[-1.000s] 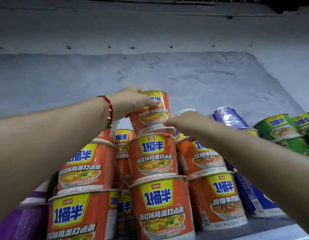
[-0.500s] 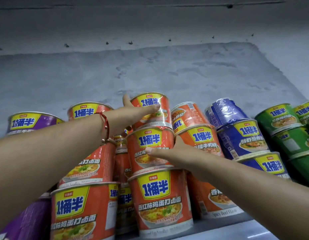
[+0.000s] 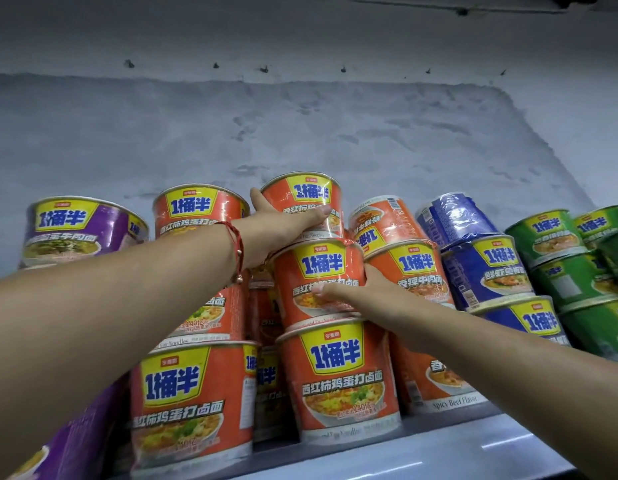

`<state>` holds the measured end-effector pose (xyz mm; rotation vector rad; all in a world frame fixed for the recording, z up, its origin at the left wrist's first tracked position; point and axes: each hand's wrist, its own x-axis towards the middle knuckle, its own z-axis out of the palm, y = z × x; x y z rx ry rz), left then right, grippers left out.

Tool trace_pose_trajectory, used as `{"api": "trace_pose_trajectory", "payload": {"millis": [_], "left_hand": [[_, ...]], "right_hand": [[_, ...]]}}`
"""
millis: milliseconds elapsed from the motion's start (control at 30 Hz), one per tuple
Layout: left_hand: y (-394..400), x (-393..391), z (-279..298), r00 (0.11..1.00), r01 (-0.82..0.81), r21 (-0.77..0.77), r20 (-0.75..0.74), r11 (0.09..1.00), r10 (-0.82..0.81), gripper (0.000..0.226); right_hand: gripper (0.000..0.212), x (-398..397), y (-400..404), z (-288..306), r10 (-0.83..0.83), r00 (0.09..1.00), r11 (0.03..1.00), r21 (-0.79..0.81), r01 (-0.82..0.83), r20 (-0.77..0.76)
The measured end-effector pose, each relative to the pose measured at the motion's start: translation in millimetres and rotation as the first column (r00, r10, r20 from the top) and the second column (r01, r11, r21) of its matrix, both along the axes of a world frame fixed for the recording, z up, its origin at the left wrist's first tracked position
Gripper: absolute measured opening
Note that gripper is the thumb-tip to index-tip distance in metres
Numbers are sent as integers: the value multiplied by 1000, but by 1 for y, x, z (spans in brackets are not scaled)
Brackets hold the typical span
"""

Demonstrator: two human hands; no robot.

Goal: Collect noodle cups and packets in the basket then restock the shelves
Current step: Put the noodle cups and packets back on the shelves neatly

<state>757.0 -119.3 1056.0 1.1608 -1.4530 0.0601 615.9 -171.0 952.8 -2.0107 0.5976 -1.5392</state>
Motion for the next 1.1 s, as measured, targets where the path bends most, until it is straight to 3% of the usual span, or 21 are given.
{"api": "trace_pose_trajectory", "payload": {"millis": [300,433,700,833,900,1000,1100], "left_hand": [[1,6,-7,998,63,-5,31,998,-63,125],[6,4,-15,995,89,-26,44,996,-88,126],[7,3,-26,993,118,57,12,991,-119,122],[26,16,-23,994,98,-31,56,995,-97,115],[43,18,-25,988,68,-121,144,990,-50,103],[58,9,-34,931,-17,-255,349,967,108,79],[55,-12,-48,805,-130,-382,497,915,322,58]], "right_hand": [[65,10,13,0,-102,994,995,-10,101,-49],[35,11,23,-4,-128,988,991,-39,126,-81],[27,13,36,-9,-166,979,986,-39,162,-117],[43,-11,40,-2,-463,879,881,-171,442,-116],[49,-36,37,10,-570,821,797,-226,560,28],[45,-75,26,38,-543,811,787,-204,582,217],[62,-99,11,77,-589,785,740,-263,619,194]]}}
